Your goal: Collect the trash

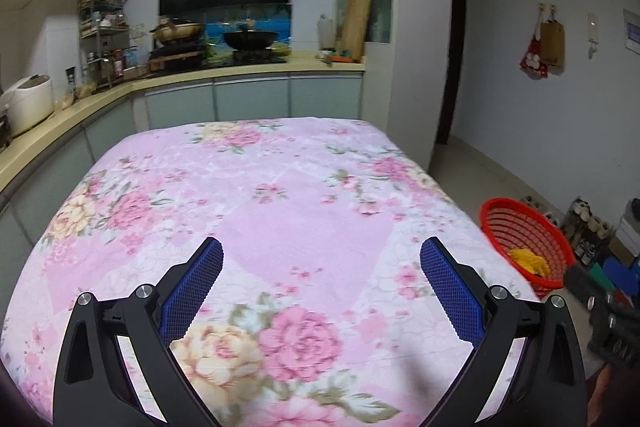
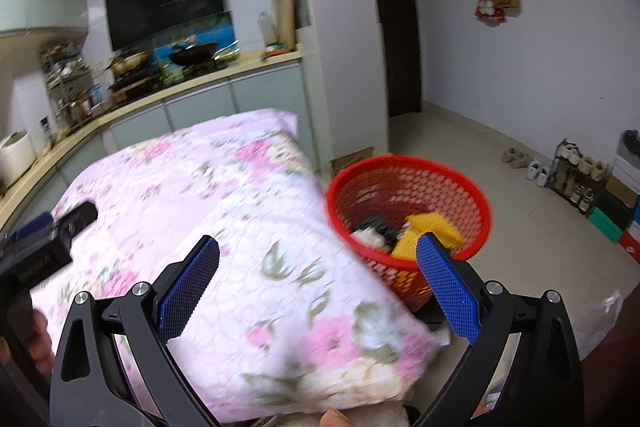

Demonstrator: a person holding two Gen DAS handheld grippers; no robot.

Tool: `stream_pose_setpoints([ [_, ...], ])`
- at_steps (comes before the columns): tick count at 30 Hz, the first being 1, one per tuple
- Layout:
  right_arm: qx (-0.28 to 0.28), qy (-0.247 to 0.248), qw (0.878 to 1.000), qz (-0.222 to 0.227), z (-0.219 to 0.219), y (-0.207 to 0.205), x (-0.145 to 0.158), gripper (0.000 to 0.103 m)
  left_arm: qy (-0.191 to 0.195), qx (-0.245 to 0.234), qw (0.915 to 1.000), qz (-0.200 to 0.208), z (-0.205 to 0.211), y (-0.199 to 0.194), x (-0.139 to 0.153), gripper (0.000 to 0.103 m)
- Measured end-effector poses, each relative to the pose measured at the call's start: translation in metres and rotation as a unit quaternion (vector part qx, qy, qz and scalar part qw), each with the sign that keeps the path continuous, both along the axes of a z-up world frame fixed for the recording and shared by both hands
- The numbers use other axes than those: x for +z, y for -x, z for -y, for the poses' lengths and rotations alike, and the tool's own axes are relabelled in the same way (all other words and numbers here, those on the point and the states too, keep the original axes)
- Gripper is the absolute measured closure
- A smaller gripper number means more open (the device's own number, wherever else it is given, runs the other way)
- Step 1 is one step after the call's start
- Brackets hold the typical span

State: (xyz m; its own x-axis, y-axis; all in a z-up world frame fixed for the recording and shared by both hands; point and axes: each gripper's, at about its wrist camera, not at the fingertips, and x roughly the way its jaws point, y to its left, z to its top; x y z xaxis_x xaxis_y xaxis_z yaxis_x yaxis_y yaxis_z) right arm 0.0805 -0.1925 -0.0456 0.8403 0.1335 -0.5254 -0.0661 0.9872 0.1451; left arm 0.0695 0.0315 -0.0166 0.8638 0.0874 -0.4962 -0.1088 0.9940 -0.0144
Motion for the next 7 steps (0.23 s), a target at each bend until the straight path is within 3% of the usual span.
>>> stream_pose_setpoints([
  [5,0.065,0.031,0.997,0.016,-0.036,0.018,-0.025,0.007,-0.024,0.035,0.9991,-0.002,-0.026,0.002,-0.011,0.007],
  [7,0.096,0.039,0.994,0.022,-0.053,0.027,-0.041,0.007,-0.014,0.053,0.9984,-0.012,-0.042,-0.001,-0.021,0.007],
])
